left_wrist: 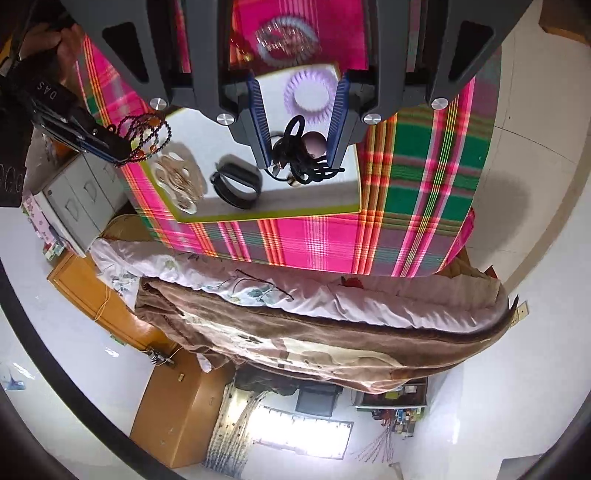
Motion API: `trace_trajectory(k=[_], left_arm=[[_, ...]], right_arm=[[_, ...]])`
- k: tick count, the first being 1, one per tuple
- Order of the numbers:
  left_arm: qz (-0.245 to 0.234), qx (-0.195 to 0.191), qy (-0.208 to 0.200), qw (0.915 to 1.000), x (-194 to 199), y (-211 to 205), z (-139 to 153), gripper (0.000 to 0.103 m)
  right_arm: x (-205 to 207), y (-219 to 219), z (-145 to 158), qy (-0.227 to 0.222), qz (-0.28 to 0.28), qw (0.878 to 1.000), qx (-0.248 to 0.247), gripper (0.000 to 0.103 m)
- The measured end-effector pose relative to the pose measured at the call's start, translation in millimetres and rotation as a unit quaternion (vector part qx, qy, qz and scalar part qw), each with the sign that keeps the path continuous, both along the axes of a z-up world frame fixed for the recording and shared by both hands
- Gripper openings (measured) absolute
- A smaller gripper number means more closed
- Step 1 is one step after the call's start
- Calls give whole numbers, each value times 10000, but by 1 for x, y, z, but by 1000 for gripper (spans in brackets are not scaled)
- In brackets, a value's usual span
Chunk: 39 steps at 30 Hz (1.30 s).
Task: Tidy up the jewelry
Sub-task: 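Carry both items into the yellow box and open both tools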
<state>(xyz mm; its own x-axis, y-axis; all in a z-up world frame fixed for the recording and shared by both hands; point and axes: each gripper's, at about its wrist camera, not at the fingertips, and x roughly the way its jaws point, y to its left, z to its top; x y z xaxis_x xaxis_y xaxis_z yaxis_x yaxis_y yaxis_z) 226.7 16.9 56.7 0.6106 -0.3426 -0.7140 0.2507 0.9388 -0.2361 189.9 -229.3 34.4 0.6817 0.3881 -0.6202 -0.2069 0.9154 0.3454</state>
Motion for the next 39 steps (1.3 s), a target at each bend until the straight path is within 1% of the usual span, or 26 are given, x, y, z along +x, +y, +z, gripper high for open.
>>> trace_trajectory(k=[3, 9, 18, 27, 36, 39], left_arm=[[-54, 58, 139, 9999, 19, -4, -11, 31], [-79, 192, 338, 9992, 44, -12, -35, 31], [-120, 436, 517, 9976, 59, -23, -60, 31], [-97, 521, 659, 9964, 64, -25, -72, 31], [-102, 538, 687, 9961, 67, -28, -75, 32], [-121, 551, 680, 9961, 67, -28, -75, 34]], right_arm=[[16, 4, -12, 174, 7, 9998, -26, 18], [35, 9, -32, 425, 57, 9990, -80, 18], [50, 12, -50, 630, 59, 9977, -249, 18], [55, 16, -55, 652, 57, 9967, -480, 18], [55, 19, -59, 688, -17, 9948, -748, 18], [55, 19, -60, 685, -48, 9944, -800, 19]])
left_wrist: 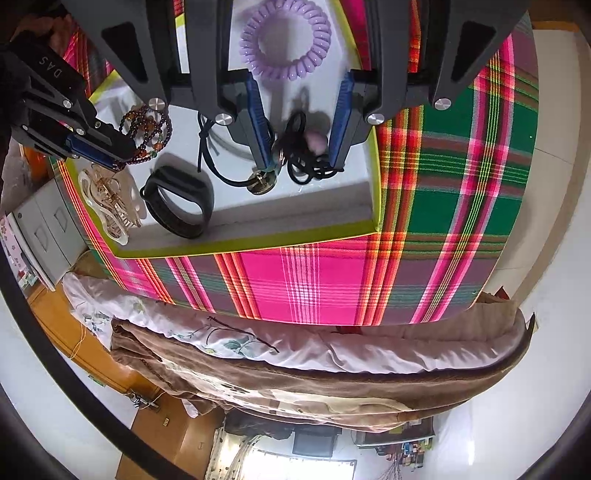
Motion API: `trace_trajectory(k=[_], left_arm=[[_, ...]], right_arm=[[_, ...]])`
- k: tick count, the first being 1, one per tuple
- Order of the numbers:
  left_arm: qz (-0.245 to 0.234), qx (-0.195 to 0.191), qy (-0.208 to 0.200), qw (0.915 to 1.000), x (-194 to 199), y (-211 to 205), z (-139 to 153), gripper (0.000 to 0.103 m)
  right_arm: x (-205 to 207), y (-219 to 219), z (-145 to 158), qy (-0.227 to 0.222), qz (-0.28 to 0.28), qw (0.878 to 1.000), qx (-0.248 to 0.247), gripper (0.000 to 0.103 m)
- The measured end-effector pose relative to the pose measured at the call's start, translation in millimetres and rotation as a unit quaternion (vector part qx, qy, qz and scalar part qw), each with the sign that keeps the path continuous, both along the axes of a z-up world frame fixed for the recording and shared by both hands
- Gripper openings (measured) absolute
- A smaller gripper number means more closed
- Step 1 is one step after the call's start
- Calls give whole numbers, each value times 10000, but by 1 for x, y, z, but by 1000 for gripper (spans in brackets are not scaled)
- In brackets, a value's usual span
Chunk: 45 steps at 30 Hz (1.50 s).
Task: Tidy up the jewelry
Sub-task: 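Carry both items into the yellow box and open both tools, then reach the right tool to the red bead bracelet and close on it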
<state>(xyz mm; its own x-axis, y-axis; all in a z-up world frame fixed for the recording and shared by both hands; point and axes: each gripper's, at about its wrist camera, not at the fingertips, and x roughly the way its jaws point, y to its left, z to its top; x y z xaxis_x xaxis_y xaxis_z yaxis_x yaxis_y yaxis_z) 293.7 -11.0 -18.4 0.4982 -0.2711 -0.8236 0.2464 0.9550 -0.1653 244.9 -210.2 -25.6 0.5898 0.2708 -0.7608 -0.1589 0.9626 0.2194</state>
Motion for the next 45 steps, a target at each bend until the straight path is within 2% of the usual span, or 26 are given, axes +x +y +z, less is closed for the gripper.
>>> trace_trajectory(k=[11, 17, 23, 25, 37, 45], left_arm=[[-73, -48, 12, 10000, 0, -5, 0, 46], [-109, -93, -6, 9999, -5, -8, 2, 54], [-89, -104, -44, 9999, -8, -8, 7, 59], [-57, -94, -91, 9999, -11, -7, 11, 64], [6, -295, -472, 9984, -56, 11, 48, 64], [128, -297, -621, 9975, -100, 30, 55, 64]], right_arm=[[-1, 0, 0, -37, -47, 10000, -19, 21], [-3, -3, 2, -83, -69, 9999, 32, 35], [-6, -2, 6, -149, -57, 9999, 55, 36], [-10, -2, 10, -199, -57, 9998, 73, 36], [-47, -4, 30, -470, 33, 9989, 71, 37], [-76, -7, 27, -445, 156, 9988, 110, 37]])
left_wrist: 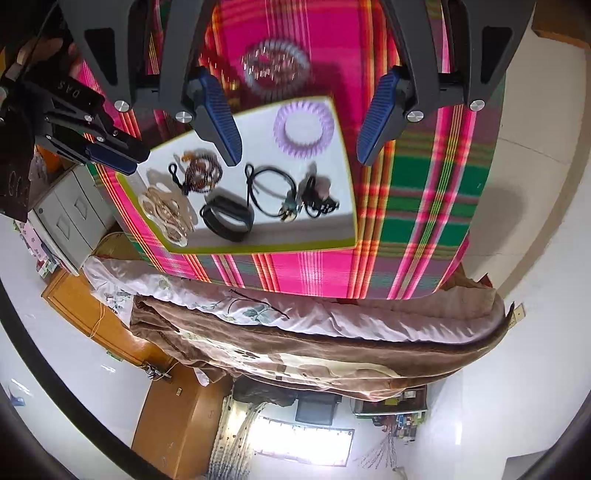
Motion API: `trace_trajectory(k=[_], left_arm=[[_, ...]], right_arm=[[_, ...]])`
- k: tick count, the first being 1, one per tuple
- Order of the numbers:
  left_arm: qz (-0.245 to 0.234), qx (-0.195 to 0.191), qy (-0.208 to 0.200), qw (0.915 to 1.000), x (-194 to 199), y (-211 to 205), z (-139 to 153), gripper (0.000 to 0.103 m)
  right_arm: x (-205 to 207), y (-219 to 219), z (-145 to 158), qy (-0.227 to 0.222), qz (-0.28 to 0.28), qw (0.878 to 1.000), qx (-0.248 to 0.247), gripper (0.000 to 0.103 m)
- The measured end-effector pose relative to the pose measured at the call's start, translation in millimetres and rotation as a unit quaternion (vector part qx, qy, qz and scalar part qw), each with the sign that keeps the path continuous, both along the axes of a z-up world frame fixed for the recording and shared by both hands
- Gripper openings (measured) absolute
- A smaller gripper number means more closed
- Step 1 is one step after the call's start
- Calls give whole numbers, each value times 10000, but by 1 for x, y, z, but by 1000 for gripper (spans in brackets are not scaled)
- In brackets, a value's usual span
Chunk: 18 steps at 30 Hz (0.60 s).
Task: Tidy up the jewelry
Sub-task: 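Reach the right tool to the red bead bracelet and close on it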
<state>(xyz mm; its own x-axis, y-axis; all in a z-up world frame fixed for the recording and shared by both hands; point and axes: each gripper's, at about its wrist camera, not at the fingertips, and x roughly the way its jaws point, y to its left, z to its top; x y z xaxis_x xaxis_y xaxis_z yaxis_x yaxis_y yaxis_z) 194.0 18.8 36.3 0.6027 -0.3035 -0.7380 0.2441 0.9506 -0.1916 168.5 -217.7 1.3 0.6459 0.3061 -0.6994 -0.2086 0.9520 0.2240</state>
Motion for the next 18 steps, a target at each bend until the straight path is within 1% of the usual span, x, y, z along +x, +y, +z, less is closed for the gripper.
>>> trace_trajectory(k=[4, 9, 15, 18], left_arm=[[129, 67, -102, 9998, -22, 8, -2, 64], [196, 31, -47, 9998, -41, 17, -10, 64], [328, -4, 34, 9995, -45, 26, -17, 64], [337, -49, 51, 9994, -46, 29, -19, 64]], right_arm=[[-16, 2, -8, 73, 84, 9999, 67, 37], [-30, 13, -23, 317, 390, 9987, 110, 37], [-39, 29, -27, 339, 631, 9973, 164, 37], [-42, 43, -25, 327, 951, 9948, 160, 37]])
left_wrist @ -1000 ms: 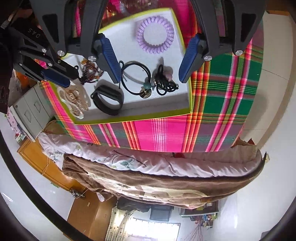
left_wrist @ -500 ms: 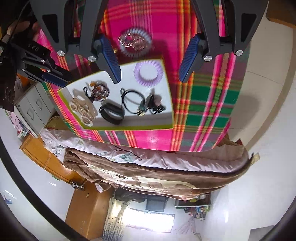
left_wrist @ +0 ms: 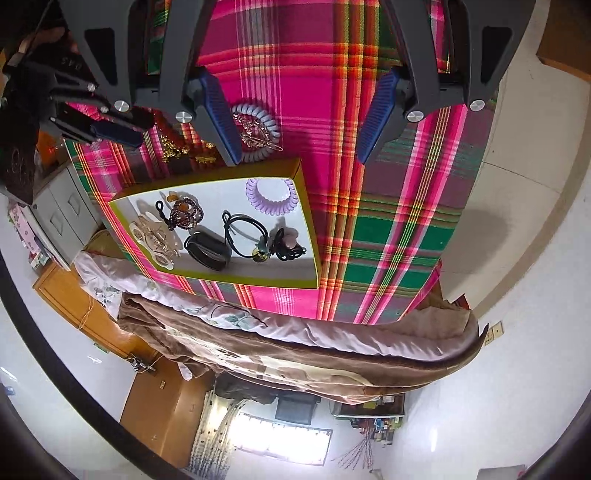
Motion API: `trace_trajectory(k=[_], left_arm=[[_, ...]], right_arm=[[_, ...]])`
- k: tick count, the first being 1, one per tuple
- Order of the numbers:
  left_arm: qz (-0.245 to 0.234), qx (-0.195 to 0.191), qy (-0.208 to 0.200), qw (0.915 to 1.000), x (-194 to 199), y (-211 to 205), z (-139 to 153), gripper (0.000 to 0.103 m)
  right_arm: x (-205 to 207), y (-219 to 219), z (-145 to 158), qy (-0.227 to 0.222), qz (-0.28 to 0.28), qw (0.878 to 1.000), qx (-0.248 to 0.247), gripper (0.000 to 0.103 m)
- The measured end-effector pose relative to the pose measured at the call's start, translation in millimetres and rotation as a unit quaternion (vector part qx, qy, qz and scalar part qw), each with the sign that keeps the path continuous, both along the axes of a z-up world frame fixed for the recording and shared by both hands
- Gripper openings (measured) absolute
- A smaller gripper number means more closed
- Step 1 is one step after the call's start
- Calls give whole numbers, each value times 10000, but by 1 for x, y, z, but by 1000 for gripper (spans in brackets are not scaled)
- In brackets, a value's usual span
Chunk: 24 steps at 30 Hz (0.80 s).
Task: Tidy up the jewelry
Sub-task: 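Reach the right tool to the red bead bracelet and close on it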
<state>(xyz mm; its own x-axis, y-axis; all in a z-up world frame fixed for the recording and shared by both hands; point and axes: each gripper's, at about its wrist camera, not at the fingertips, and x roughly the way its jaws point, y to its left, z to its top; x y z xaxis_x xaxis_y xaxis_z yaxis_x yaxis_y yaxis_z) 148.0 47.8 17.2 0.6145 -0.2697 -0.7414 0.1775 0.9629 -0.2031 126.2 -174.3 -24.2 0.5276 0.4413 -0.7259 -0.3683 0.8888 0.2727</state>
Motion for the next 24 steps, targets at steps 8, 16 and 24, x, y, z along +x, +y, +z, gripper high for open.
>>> trace_trajectory(k=[8, 16, 24], left_arm=[[-61, -59, 64, 9999, -1, -1, -3, 64], [-84, -63, 91, 9999, -2, -3, -5, 64], [-171, -66, 122, 9998, -5, -11, -8, 64]], right_arm=[[-7, 30, -13, 145, 527, 9978, -376, 37], [-35, 8, -14, 294, 737, 9947, -654, 32], [-64, -28, -11, 499, 865, 9878, -1196, 32]])
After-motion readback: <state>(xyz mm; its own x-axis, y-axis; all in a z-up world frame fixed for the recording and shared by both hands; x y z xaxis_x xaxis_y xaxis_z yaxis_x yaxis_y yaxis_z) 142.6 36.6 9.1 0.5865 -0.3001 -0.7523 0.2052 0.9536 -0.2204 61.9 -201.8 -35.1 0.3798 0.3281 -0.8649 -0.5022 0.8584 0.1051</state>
